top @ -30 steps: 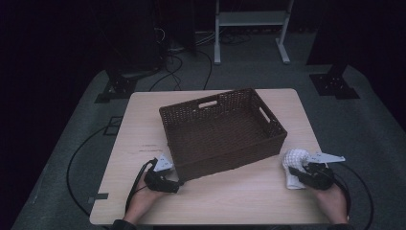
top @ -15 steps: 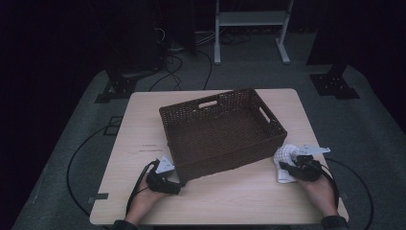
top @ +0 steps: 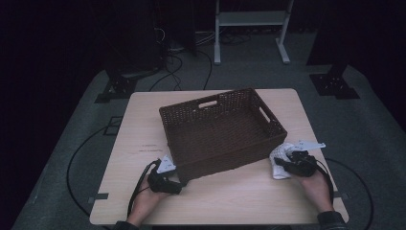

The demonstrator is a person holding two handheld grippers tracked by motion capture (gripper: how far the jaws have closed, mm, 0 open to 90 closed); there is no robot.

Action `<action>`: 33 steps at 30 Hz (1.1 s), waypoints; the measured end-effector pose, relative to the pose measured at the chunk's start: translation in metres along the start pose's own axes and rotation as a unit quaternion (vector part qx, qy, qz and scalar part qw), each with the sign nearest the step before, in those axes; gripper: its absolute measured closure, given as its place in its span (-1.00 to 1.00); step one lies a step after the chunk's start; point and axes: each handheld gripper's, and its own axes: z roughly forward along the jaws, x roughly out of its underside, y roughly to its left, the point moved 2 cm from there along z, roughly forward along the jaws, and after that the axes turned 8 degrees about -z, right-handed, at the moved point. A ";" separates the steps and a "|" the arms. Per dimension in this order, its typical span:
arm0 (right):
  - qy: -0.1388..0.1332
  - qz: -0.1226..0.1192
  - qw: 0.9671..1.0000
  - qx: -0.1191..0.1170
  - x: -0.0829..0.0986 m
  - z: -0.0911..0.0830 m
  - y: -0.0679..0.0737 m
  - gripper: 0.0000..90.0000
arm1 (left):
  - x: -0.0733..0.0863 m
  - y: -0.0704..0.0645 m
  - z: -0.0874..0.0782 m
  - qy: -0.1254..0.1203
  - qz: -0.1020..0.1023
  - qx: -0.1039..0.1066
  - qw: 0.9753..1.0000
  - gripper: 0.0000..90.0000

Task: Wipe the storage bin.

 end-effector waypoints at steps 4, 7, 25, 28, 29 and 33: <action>-0.009 -0.003 1.000 0.002 -0.005 -0.006 -0.002 0.60 | 0.000 0.000 0.000 0.000 0.000 0.000 1.000 -0.61; -0.023 -0.003 1.000 0.003 -0.010 -0.012 -0.002 0.60 | 0.000 0.000 0.000 0.000 0.000 0.000 1.000 -0.61; -0.082 -0.028 0.996 0.008 -0.038 -0.044 0.002 0.60 | 0.000 0.000 0.000 0.000 -0.002 -0.002 1.000 -0.61; -0.073 -0.026 0.997 0.006 -0.033 -0.038 0.002 0.60 | 0.000 0.000 0.000 0.000 -0.002 -0.003 1.000 -0.61; -0.070 -0.026 0.997 0.005 -0.031 -0.036 0.002 0.60 | 0.000 0.000 0.000 0.000 -0.002 -0.003 1.000 -0.61; -0.055 -0.024 0.998 0.002 -0.025 -0.027 0.002 0.60 | 0.000 0.000 -0.001 -0.002 0.001 -0.001 1.000 -0.53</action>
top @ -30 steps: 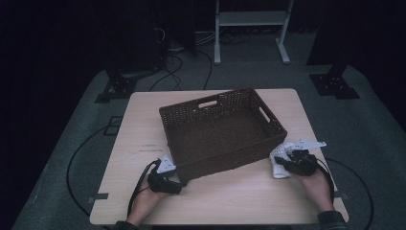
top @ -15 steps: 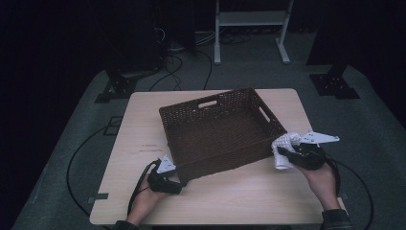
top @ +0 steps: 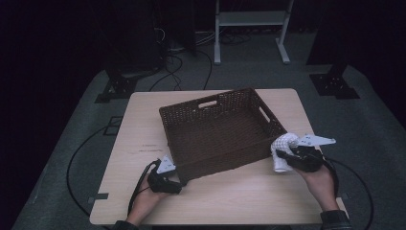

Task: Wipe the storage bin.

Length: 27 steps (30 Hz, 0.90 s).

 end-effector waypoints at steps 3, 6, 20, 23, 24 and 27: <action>0.013 0.004 1.000 -0.004 0.006 0.006 0.001 0.60 | 0.000 0.000 0.000 0.000 0.000 0.000 1.000 -0.53; 0.029 0.002 1.000 -0.007 0.012 0.013 0.002 0.60 | 0.000 0.000 0.000 0.000 0.000 -0.001 1.000 -0.53; 0.080 0.004 0.996 -0.025 0.031 0.037 0.011 0.60 | 0.000 0.001 0.000 0.000 0.000 0.001 1.000 -0.52; 0.076 0.002 0.997 -0.025 0.028 0.035 0.013 0.60 | 0.000 0.001 0.000 0.000 0.000 0.000 1.000 -0.51; 0.068 0.001 0.997 -0.025 0.026 0.033 0.013 0.60 | 0.000 0.001 0.000 0.000 0.000 0.000 1.000 -0.51; 0.048 -0.002 0.998 -0.026 0.016 0.026 0.016 0.60 | 0.000 0.000 0.000 0.000 0.000 0.000 1.000 -0.51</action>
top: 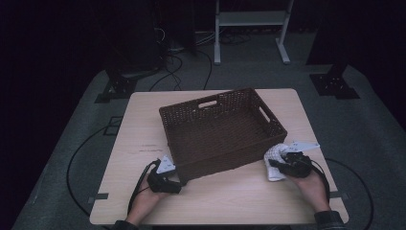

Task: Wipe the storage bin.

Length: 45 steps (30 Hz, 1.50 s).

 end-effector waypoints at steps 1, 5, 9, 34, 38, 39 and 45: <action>-0.006 -0.001 1.000 -0.001 -0.003 -0.002 0.001 0.60 | 0.000 0.000 0.000 0.000 0.000 0.000 1.000 -0.51; -0.029 -0.002 1.000 -0.005 -0.013 -0.011 0.004 0.60 | 0.000 0.000 0.000 0.000 0.000 -0.001 1.000 -0.52; -0.057 -0.003 0.998 -0.008 -0.024 -0.023 0.005 0.60 | 0.000 0.000 0.000 0.000 0.000 -0.001 1.000 -0.52; -0.002 -0.022 0.999 -0.049 -0.013 0.016 0.023 0.59 | 0.000 0.000 0.000 0.000 -0.001 -0.001 1.000 -0.52; 0.012 -0.022 0.998 -0.057 -0.008 0.024 0.026 0.59 | 0.000 0.000 0.000 0.000 0.000 -0.001 1.000 -0.52; 0.015 -0.022 0.998 -0.058 -0.007 0.026 0.027 0.59 | 0.000 0.000 0.000 0.000 0.000 -0.001 1.000 -0.52; 0.028 -0.033 0.997 -0.062 -0.007 0.032 0.036 0.59 | 0.000 0.000 0.000 0.000 0.000 -0.001 1.000 -0.52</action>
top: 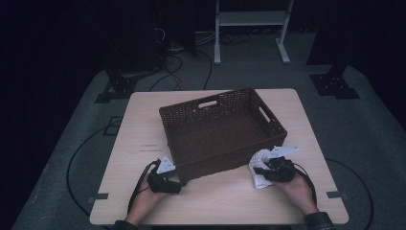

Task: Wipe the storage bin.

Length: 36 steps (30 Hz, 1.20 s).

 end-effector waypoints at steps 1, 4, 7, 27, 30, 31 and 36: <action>0.000 0.000 1.000 0.000 0.000 0.000 0.000 0.59 | 0.000 0.000 0.000 0.000 0.000 0.000 1.000 -0.52; -0.013 -0.006 1.000 0.000 -0.007 -0.005 0.003 0.59 | 0.000 0.000 0.000 0.000 0.000 0.000 1.000 -0.52; -0.034 -0.014 0.999 0.005 -0.016 -0.015 0.005 0.59 | 0.000 0.000 0.000 0.000 0.000 0.000 1.000 -0.52; -0.085 -0.062 0.994 -0.001 -0.050 -0.029 0.029 0.59 | 0.000 0.000 0.000 0.000 0.000 0.000 1.000 -0.52; -0.077 -0.056 0.995 -0.019 -0.045 -0.019 0.030 0.59 | 0.000 0.000 0.000 0.000 0.000 0.000 1.000 -0.52; -0.074 -0.054 0.996 -0.023 -0.043 -0.015 0.030 0.59 | 0.000 0.000 0.000 0.000 0.000 0.000 1.000 -0.52; -0.056 -0.049 0.997 -0.037 -0.037 0.002 0.034 0.59 | 0.000 0.000 0.000 0.000 0.000 0.000 1.000 -0.52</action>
